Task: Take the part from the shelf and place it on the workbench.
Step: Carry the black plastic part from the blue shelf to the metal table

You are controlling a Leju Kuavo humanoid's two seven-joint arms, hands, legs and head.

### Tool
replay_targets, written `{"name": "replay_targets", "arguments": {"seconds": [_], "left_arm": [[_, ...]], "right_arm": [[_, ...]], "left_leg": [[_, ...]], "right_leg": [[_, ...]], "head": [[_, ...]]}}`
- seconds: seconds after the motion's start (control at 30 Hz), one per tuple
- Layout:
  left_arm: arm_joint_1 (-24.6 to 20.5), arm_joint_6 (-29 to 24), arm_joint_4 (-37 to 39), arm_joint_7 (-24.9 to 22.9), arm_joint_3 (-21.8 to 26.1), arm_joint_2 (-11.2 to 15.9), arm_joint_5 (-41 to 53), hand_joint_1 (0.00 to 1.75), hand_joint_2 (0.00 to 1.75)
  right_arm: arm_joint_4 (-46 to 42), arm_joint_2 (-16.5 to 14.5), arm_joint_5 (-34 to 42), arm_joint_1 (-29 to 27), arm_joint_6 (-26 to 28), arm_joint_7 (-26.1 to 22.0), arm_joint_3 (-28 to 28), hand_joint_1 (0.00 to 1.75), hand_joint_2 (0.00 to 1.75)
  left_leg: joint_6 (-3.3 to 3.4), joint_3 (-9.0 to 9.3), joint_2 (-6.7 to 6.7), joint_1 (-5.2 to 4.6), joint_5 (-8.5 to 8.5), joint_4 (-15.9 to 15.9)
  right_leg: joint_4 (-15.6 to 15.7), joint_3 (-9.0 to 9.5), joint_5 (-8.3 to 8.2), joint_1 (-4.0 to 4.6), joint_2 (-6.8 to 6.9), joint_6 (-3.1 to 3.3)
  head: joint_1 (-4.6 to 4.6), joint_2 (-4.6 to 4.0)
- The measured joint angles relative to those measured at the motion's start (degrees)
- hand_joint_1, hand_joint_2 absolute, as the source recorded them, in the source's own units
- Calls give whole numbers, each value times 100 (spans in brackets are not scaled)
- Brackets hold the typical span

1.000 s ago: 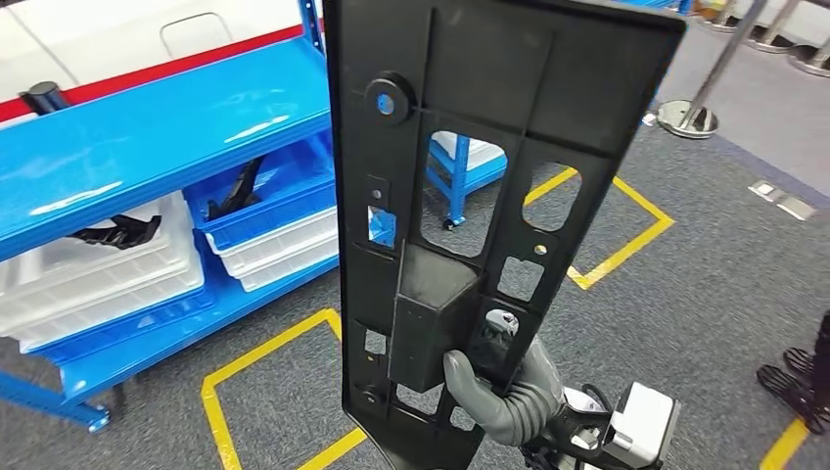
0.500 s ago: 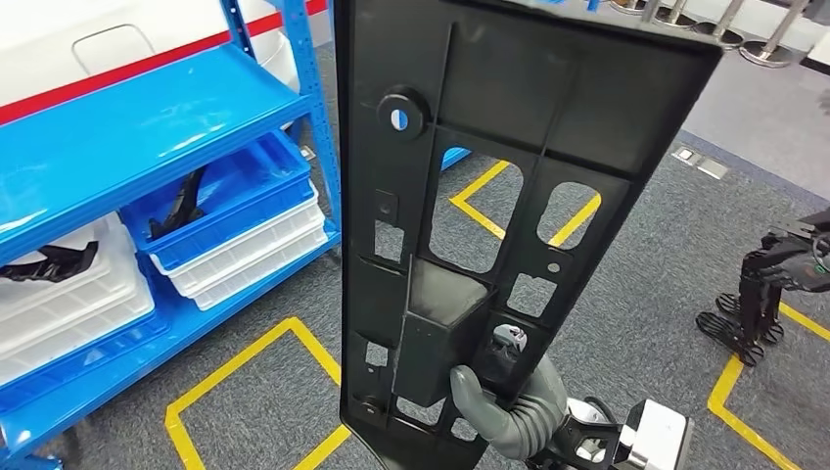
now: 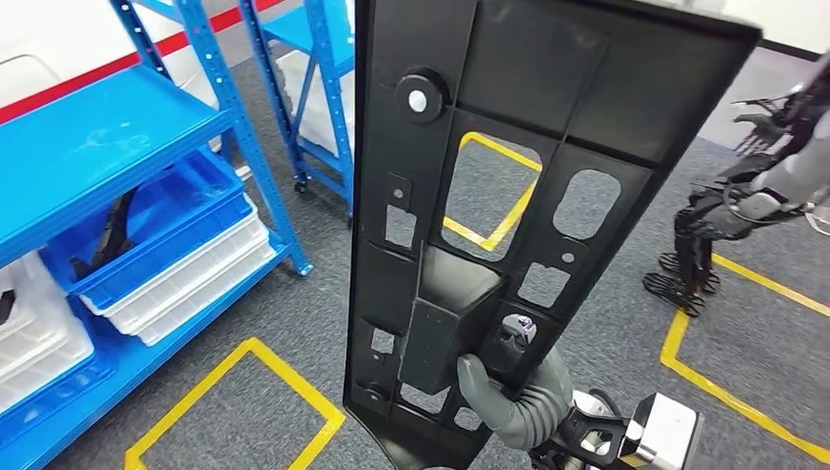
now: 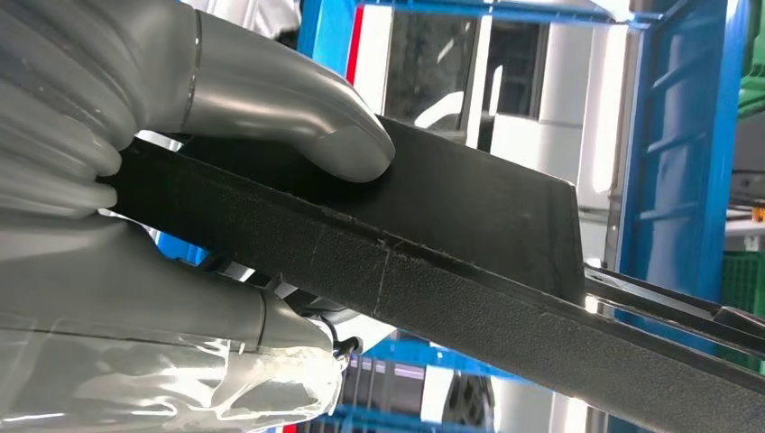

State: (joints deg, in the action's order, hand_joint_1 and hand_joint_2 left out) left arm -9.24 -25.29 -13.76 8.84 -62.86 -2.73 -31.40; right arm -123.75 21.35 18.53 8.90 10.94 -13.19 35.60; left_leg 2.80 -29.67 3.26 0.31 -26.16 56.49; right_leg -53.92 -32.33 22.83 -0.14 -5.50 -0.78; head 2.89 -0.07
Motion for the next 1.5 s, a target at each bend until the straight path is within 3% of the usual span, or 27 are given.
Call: {"name": "replay_targets", "arguments": {"seconds": [0.07,0.13,0.2,0.27,0.33,0.37,0.4,0.47,0.5,0.57,0.63,0.7,0.77,0.8,0.87,0.9,0.93,1.0,1.07,1.13,1.17,1.23,1.3,1.37,1.4,1.43,1.5], "left_arm": [[-25,-4,1,0,-1,13,-2,0,175],[-46,-6,1,3,-2,13,-5,0,175],[-62,-6,1,8,-1,15,-12,0,175],[-58,-4,2,7,-1,17,-18,0,175],[-38,3,3,-16,-2,23,-33,0,175],[-30,9,3,-37,-2,28,-46,0,175],[-25,19,3,-62,-2,33,-59,0,175],[-21,37,4,-98,-2,40,-80,0,175],[-19,44,5,-108,-2,46,-85,0,175],[-6,46,8,-114,-1,61,-96,0,175],[8,48,9,-117,0,67,-103,0,175],[11,48,10,-120,0,74,-104,0,175],[26,50,10,-128,-1,76,-103,0,175],[42,51,10,-138,-1,77,-103,0,175],[74,55,9,-155,-2,80,-97,0,175],[79,56,9,-161,-2,82,-91,0,175],[77,57,9,-165,-2,84,-84,0,175],[63,57,11,-174,-2,103,-70,0,175],[60,64,12,-183,-1,121,-54,0,175],[67,85,12,-192,-3,109,-26,0,175],[69,96,12,-201,-4,102,-13,0,175],[82,107,12,-220,-4,92,-1,0,175],[126,115,12,-241,-5,94,1,0,175],[171,120,12,-251,-7,94,1,0,175],[179,120,12,-251,-7,94,2,0,175],[176,119,12,-250,-7,93,2,0,175],[150,115,12,-243,-7,94,3,0,175]], "right_arm": [[-5,-2,-2,16,-6,-4,-20,175,175],[-15,0,-5,27,-11,-7,-48,175,175],[-29,2,-8,49,-13,-8,-75,175,175],[-35,2,-11,71,-14,-8,-96,175,175],[-35,1,-11,61,-13,-9,-114,175,175],[-35,1,-8,50,-13,-12,-122,175,175],[-35,1,-4,41,-11,-17,-129,175,175],[-35,1,1,32,-10,-31,-139,175,175],[-36,1,1,26,-8,-39,-143,175,175],[-38,0,2,12,-6,-52,-147,175,175],[-39,2,3,-8,-1,-60,-158,175,175],[-42,2,2,-13,3,-64,-173,175,175],[-44,-3,1,-12,3,-68,-179,175,175],[-44,-5,1,-19,3,-68,-179,175,175],[-44,-6,1,-41,4,-70,-179,175,175],[-44,-6,-2,-53,5,-70,-180,175,175],[-46,-5,-6,-64,8,-71,-182,175,175],[-55,-5,-21,-88,31,-69,-190,175,175],[-67,-8,-32,-120,66,-58,-196,175,175],[-89,-7,-39,-173,94,-44,-215,175,175],[-102,-3,-48,-205,108,-40,-232,175,175],[-130,2,-73,-241,136,-29,-266,175,175],[-143,-2,-98,-274,166,-14,-281,175,175],[-146,-4,-113,-334,194,4,-286,175,175],[-149,-4,-115,-361,204,12,-289,175,175],[-153,-4,-117,-377,209,18,-292,175,175],[-173,-4,-119,-379,211,23,-299,175,175]], "left_leg": [[15,108,125,-14,74,-277],[7,108,-16,-14,106,-307],[45,108,-173,16,137,-335],[70,92,-333,28,149,-344],[72,72,-500,35,151,-342],[67,68,-577,43,150,-341],[56,71,-645,54,147,-338],[1,90,-755,64,123,-322],[-41,98,-800,57,106,-305],[-118,102,-883,26,89,-285],[-176,105,-956,35,82,-284],[-221,25,-791,68,-89,-75],[-237,-295,-503,78,-492,656],[-233,-511,-430,72,-685,1117],[-198,-770,-385,48,-792,1621],[-158,-729,-369,30,-663,1497],[-105,-580,-327,7,-451,1150],[31,-180,-74,-37,-38,250],[109,-1,74,-78,102,-181],[113,12,-41,-84,134,-239],[113,29,-102,-69,167,-281],[120,54,-249,-36,226,-359],[135,49,-425,-46,232,-370],[135,36,-609,-43,230,-369],[128,33,-690,-35,228,-368],[115,36,-763,-24,222,-364],[54,53,-884,-24,192,-338]], "right_leg": [[-13,-56,-37,-11,-127,-51],[-39,-112,-56,-34,-219,-110],[-310,-251,129,-21,-7,-164],[-1053,-584,550,-16,334,-222],[-1757,-881,836,-64,468,-282],[-1826,-883,823,-94,497,-309],[-1625,-746,700,-126,533,-336],[-766,-233,365,-160,750,-388],[-392,-28,252,-157,844,-374],[-100,104,212,-124,915,-294],[-114,57,194,-110,787,-184],[-107,27,165,-116,676,-106],[-104,1,139,-115,561,-51],[-105,-11,129,-103,494,-32],[-106,-25,114,-69,335,-5],[-106,-23,107,-52,250,2],[-105,-17,100,-35,168,6],[-105,-11,85,-22,32,-1],[-103,-33,62,-41,-75,-48],[-82,-63,29,-49,-177,-122],[-101,-86,45,-39,-123,-150],[-434,-248,278,-19,168,-202],[-1219,-604,705,-40,430,-264],[-1786,-849,900,-76,479,-322],[-1742,-802,835,-98,498,-347],[-1444,-620,680,-121,545,-371],[-559,-94,349,-149,813,-405]], "head": [[4,0],[2,0],[12,0],[24,0],[26,0],[26,0],[26,0],[27,0],[25,0],[19,0],[16,0],[14,0],[10,0],[9,0],[9,0],[10,0],[10,0],[13,0],[12,0],[8,0],[11,0],[29,0],[43,0],[42,0],[42,0],[43,0],[44,0]]}}
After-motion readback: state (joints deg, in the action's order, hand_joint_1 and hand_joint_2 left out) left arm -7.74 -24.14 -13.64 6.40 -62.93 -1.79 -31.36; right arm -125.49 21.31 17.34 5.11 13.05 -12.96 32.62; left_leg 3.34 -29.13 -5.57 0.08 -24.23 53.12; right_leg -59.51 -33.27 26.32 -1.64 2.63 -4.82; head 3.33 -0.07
